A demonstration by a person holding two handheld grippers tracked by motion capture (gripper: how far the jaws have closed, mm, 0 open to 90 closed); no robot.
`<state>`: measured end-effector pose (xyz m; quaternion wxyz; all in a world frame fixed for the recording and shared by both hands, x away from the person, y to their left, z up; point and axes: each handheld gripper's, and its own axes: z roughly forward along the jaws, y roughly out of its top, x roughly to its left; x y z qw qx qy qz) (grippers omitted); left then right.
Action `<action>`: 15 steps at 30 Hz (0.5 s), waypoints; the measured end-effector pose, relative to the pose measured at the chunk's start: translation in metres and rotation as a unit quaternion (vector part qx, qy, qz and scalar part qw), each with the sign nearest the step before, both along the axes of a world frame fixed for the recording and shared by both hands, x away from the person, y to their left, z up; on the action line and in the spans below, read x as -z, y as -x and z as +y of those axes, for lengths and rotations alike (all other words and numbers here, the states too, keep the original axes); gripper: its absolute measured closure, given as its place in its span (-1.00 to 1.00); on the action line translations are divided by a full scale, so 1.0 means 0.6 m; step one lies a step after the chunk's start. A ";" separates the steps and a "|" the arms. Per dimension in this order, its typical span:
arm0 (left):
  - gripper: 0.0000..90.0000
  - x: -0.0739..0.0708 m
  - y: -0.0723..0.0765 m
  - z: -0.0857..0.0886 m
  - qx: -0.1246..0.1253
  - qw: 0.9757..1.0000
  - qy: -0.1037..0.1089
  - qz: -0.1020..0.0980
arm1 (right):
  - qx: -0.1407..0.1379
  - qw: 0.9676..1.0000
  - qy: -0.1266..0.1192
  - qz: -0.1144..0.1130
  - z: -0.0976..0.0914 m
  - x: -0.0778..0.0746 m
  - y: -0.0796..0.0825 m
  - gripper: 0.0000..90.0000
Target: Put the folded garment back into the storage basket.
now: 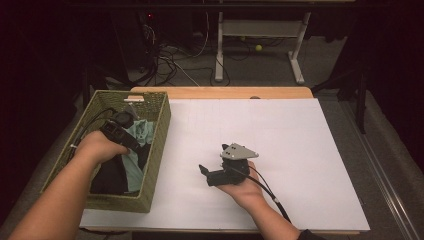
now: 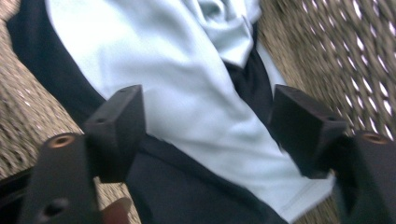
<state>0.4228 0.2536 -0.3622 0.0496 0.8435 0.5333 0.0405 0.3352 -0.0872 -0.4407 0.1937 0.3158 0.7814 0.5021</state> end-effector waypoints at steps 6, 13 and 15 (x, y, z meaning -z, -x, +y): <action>0.32 0.011 -0.013 0.001 -0.013 1.000 0.007 -0.015 | 0.003 1.000 -0.002 0.005 -0.009 0.008 0.001 -1.00; 0.80 0.009 -0.010 -0.012 0.006 1.000 0.008 -0.026 | 0.008 1.000 -0.004 0.007 -0.014 0.010 0.002 -1.00; 0.80 -0.001 -0.008 -0.020 0.013 0.999 0.015 -0.033 | 0.008 1.000 -0.006 0.005 -0.015 0.008 0.002 -1.00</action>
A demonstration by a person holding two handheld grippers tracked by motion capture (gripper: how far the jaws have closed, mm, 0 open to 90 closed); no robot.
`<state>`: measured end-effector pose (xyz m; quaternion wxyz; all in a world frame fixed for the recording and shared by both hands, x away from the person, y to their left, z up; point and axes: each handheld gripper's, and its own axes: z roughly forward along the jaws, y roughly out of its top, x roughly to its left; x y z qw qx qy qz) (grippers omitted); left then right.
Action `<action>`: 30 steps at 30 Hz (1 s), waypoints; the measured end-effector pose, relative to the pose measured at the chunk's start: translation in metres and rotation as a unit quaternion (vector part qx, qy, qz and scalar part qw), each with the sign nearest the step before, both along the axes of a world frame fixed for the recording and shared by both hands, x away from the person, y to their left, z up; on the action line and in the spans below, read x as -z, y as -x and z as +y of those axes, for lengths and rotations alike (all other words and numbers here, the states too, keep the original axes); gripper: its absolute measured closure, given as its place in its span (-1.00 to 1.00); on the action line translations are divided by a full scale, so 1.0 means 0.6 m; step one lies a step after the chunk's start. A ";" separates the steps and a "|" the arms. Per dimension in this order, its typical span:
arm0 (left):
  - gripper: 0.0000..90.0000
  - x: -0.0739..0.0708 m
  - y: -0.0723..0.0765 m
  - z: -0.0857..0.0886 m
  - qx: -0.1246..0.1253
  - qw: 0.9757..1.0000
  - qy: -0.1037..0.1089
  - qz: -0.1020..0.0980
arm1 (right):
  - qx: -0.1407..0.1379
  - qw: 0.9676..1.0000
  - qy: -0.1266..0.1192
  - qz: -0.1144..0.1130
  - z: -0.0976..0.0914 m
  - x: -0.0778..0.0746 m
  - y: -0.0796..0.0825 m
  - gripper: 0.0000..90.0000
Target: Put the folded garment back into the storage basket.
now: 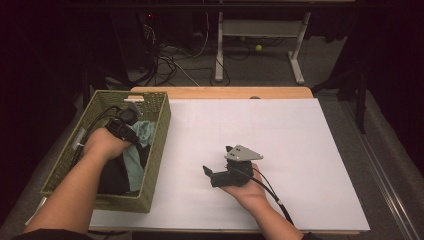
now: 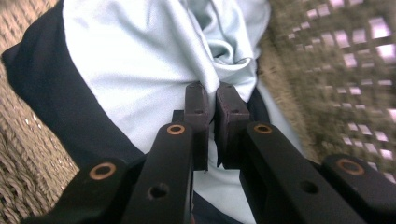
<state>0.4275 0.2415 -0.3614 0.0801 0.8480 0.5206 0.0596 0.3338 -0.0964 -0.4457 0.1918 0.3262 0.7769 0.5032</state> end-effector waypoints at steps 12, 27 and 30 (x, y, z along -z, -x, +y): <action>0.79 -0.008 0.001 -0.037 0.032 0.999 0.016 0.000 | 0.003 1.000 -0.005 0.000 -0.006 0.000 0.004 -1.00; 0.71 0.056 -0.015 -0.031 0.026 0.999 0.040 0.019 | 0.009 1.000 -0.004 0.009 -0.013 0.011 0.000 -1.00; 0.61 0.052 -0.014 -0.027 0.024 0.999 0.045 0.017 | 0.007 1.000 -0.003 0.009 -0.012 0.011 0.001 -1.00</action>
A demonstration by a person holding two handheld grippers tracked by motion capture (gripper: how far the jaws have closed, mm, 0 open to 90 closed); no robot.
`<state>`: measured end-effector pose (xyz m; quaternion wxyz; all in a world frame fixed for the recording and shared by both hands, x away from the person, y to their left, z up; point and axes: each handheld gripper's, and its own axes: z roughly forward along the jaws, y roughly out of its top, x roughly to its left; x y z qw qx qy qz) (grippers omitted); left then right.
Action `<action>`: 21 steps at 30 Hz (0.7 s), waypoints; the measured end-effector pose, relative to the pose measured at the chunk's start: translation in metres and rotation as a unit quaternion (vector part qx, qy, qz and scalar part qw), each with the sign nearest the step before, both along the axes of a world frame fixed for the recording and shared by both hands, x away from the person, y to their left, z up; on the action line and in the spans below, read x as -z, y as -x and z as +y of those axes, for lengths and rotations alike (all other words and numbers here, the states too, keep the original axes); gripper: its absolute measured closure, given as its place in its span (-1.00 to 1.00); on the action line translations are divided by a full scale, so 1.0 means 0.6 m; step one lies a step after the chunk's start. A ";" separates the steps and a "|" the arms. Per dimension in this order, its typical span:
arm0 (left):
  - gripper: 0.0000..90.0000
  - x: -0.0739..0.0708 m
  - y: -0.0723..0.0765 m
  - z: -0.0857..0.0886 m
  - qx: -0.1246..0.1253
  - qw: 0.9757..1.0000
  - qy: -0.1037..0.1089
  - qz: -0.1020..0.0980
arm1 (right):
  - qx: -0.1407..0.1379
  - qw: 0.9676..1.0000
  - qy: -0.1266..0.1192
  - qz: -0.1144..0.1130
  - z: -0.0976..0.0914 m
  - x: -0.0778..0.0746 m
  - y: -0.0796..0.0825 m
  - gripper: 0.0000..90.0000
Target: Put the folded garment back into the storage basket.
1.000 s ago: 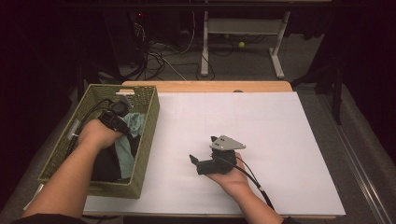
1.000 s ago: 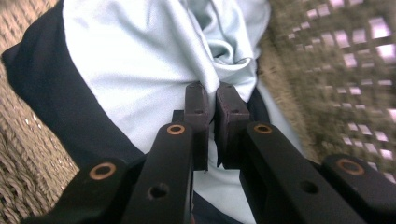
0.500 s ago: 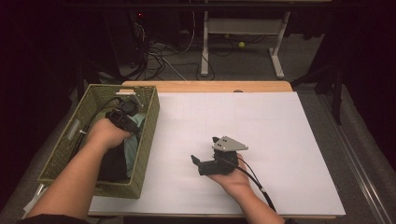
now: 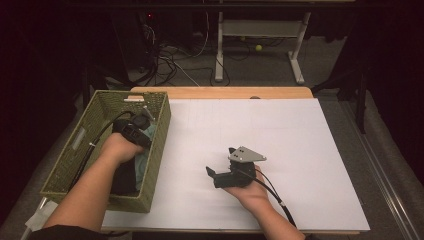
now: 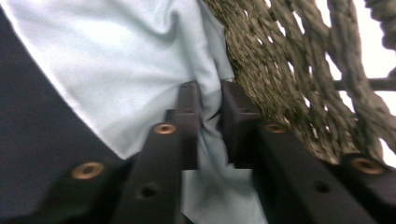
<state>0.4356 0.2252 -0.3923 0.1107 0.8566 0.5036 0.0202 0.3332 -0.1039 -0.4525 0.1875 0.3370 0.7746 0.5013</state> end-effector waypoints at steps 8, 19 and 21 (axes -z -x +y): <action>0.49 -0.012 0.002 0.007 -0.004 1.000 0.006 -0.002 | 0.003 1.000 -0.001 -0.003 -0.002 -0.004 0.002 -1.00; 0.19 -0.030 0.011 0.009 -0.007 1.000 0.005 0.001 | 0.004 1.000 -0.005 -0.005 -0.005 -0.008 0.003 -1.00; 0.19 -0.036 0.014 0.012 -0.011 1.000 0.012 -0.003 | 0.004 1.000 -0.005 -0.006 -0.006 -0.010 0.004 -1.00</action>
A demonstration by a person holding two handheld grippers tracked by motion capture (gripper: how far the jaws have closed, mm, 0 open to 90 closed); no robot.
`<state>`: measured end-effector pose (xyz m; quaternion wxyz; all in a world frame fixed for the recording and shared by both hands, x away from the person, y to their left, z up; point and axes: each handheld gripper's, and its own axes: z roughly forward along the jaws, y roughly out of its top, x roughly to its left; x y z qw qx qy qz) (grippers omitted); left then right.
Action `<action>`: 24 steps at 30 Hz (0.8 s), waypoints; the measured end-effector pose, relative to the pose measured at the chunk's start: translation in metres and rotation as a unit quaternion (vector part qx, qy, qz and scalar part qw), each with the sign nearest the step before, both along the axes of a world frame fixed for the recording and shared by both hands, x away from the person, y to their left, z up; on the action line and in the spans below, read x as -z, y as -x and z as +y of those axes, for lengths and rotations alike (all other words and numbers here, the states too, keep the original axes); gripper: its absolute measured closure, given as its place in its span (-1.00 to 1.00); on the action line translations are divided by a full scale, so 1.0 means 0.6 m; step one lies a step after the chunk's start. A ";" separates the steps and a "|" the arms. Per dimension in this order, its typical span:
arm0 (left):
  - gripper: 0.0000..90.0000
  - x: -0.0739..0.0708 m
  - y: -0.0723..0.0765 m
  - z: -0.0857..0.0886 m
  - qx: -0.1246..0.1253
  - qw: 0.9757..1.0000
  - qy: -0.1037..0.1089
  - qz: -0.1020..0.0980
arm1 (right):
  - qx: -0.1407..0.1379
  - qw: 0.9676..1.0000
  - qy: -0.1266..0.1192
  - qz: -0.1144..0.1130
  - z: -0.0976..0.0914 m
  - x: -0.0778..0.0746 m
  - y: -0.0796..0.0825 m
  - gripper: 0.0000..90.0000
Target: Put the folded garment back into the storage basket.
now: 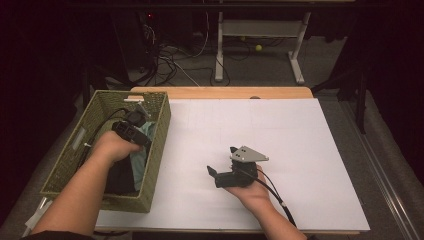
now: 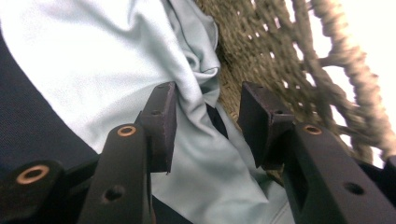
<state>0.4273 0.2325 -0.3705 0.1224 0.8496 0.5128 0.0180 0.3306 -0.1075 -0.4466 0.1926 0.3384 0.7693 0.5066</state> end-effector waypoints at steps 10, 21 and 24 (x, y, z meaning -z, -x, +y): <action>0.19 -0.029 0.010 0.012 -0.010 1.000 0.017 -0.018 | 0.001 1.000 -0.003 -0.006 -0.006 -0.009 0.004 -1.00; -0.10 -0.066 0.032 0.010 -0.018 1.000 -0.002 -0.009 | 0.005 1.000 0.000 -0.012 -0.018 -0.015 0.010 -1.00; -0.23 -0.081 0.039 0.004 -0.013 1.000 -0.004 -0.012 | 0.008 1.000 0.001 -0.015 -0.028 -0.017 0.013 -1.00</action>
